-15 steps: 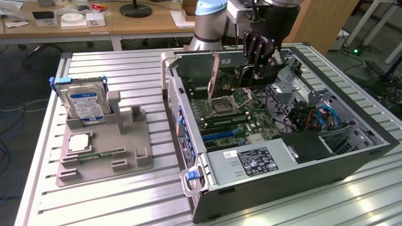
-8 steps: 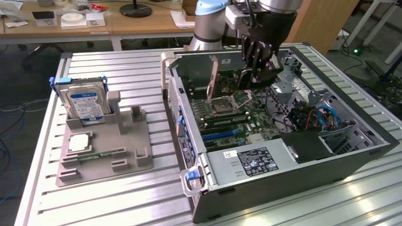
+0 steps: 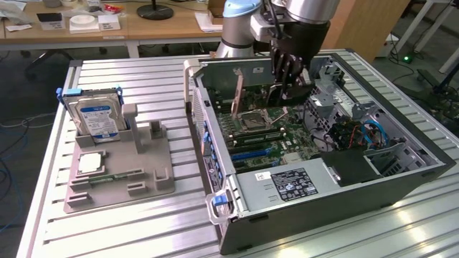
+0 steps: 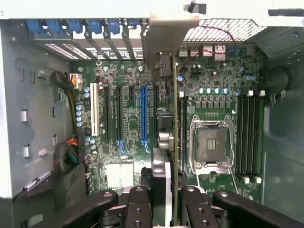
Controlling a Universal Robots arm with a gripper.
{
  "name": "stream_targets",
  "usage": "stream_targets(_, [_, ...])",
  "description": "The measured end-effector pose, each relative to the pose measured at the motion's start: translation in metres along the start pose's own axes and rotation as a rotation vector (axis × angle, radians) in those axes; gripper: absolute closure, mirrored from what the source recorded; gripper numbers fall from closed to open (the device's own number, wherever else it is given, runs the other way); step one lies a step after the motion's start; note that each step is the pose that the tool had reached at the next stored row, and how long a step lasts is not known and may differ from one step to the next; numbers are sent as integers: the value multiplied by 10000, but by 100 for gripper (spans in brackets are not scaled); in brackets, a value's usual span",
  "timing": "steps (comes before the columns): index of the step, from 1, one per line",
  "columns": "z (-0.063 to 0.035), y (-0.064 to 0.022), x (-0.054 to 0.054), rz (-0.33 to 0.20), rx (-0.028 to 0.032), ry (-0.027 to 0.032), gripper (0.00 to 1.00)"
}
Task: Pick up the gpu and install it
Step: 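Insert the gpu into the slot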
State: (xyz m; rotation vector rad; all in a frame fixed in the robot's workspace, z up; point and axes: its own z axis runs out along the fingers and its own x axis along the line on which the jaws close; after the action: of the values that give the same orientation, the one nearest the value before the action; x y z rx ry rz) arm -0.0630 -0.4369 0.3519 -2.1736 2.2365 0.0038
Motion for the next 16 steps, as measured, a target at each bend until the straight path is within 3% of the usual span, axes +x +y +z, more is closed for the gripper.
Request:
stream_targets(7, [126, 46, 5, 72, 0, 0, 71])
stream_targets(12, [215, 47, 88, 211, 20, -1, 71])
stream_targets(16, [285, 88, 95, 211, 12, 3, 71])
